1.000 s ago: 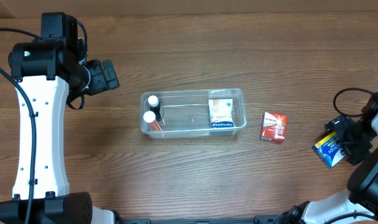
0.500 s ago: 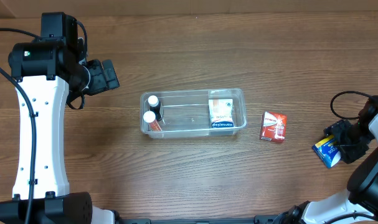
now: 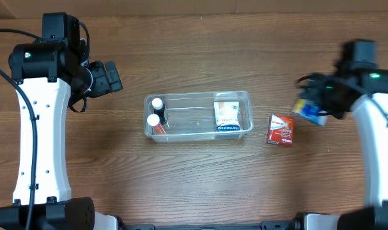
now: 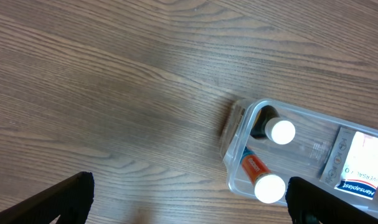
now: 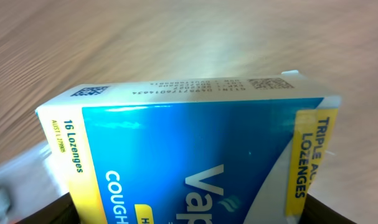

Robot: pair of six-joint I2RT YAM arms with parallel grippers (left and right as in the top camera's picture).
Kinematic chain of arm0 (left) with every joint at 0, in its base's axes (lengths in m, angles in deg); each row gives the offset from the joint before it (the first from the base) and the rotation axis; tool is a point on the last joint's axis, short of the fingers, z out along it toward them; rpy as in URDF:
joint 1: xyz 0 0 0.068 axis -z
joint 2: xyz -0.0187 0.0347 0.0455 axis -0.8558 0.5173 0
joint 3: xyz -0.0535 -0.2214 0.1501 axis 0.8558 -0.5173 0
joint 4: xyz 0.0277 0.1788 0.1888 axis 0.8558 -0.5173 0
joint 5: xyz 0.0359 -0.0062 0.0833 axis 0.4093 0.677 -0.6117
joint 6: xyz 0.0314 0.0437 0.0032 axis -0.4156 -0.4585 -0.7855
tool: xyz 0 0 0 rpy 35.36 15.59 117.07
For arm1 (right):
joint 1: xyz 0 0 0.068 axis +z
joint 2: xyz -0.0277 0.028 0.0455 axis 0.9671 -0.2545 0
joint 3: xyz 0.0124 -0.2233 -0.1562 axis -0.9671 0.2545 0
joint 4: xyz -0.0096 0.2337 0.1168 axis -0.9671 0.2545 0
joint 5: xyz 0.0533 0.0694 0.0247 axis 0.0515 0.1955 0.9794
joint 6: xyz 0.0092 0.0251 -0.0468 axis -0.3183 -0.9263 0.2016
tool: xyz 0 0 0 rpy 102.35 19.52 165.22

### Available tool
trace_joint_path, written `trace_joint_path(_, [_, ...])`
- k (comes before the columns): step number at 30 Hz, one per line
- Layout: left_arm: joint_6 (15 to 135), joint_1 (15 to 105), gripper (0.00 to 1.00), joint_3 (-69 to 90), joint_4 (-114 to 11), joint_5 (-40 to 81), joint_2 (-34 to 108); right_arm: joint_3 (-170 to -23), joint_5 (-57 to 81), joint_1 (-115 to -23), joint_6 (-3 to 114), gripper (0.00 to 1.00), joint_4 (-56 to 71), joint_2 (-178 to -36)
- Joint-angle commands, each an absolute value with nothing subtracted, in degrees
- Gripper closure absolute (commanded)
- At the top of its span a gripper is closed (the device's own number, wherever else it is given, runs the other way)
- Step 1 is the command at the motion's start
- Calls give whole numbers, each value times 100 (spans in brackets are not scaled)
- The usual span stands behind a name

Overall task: Pack container
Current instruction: 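Lower the VapoDrops box into the container middle and release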

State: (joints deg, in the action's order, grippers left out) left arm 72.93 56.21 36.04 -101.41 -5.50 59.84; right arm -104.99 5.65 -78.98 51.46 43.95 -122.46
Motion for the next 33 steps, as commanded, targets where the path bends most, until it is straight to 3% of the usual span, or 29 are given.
trace_joint_path(1, [7178, 5628, 0, 3726, -10135, -594, 5881, -10687, 619, -6305, 5006, 24, 4255, -12025])
trace_joint_path(5, [7178, 5628, 0, 3726, -10135, -594, 5881, -10687, 615, -4593, 4810, 24, 3595, -12300])
trace_joint_path(9, [7180, 5628, 0, 3726, -10137, -592, 5881, -10687, 530, -3852, 4633, 24, 3011, -12836])
trace_joint_path(18, [7178, 5628, 0, 3726, -10137, -594, 5881, -10687, 512, -3771, 4169, 22, 2456, -14154])
trace_joint_path(20, [7178, 5628, 0, 3726, -10135, -594, 5881, -10687, 512, -3778, 4171, 18, 2445, -14267])
trace_joint_path(23, [7175, 5628, 0, 3726, -10133, -596, 5881, -10687, 510, -3782, 4368, 0, 2344, -14270])
trace_joint_path(28, [7178, 5628, 0, 3726, -10137, -596, 5881, -10811, 326, -3787, 4368, 0, 2534, -14195])
trace_joint_path(33, [7178, 5628, 0, 3726, -10139, -596, 5881, -11867, -1116, -3981, 4346, 0, 3586, -13387])
